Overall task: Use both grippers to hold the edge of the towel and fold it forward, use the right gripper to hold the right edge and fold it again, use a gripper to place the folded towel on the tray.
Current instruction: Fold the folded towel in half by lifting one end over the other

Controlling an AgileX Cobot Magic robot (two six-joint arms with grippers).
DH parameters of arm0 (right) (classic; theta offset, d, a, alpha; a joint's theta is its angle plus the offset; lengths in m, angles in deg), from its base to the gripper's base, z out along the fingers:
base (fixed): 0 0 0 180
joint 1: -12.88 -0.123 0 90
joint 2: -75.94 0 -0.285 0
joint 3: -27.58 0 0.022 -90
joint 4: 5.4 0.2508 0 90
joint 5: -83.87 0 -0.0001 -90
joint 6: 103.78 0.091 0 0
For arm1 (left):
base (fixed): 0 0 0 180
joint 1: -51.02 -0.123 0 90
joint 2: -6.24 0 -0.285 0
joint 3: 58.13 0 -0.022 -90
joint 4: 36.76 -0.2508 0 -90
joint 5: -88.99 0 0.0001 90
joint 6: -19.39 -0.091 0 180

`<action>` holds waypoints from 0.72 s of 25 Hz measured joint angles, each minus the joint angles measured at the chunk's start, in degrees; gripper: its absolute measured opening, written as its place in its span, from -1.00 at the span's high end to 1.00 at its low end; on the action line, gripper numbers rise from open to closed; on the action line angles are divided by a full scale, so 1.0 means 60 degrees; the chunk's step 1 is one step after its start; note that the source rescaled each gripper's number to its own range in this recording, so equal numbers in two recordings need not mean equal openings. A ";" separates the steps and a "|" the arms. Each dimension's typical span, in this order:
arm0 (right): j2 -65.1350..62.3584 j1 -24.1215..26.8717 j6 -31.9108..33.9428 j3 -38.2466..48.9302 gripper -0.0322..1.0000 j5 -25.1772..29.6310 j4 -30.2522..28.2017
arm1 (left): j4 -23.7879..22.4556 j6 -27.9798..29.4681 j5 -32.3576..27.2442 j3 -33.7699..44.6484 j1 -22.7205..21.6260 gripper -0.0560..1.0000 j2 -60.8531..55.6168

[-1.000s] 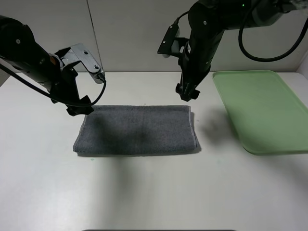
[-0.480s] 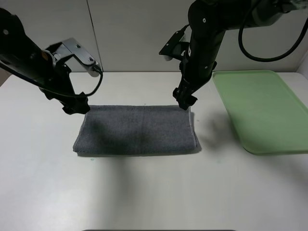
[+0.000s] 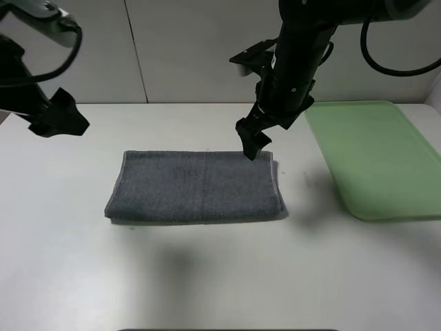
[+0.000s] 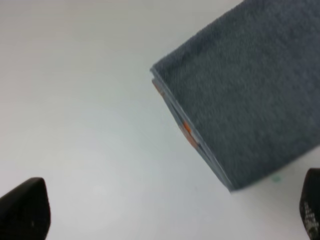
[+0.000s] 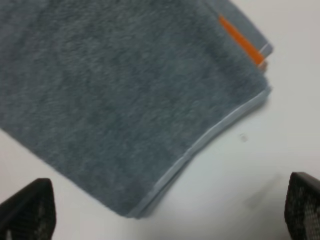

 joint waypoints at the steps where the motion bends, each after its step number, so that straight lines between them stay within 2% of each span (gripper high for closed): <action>1: -0.0011 0.0000 0.0069 0.0000 -1.00 0.0081 0.0110 | 0.0000 0.0146 -0.0081 0.0198 0.0000 -1.00 -0.0366; 6: -0.0011 0.0000 0.0567 0.0000 -1.00 0.0208 0.0610 | 0.0000 0.1024 -0.0266 0.1149 0.0000 -1.00 -0.2713; 10: -0.0011 -0.0091 0.0651 0.0000 -1.00 0.0138 0.0692 | 0.0010 0.1352 -0.0582 0.1859 0.0000 -1.00 -0.4663; 18: -0.0011 -0.0338 0.0670 0.0000 -1.00 -0.0115 0.0837 | 0.0267 0.2089 -0.2332 0.2798 0.0000 -1.00 -0.8189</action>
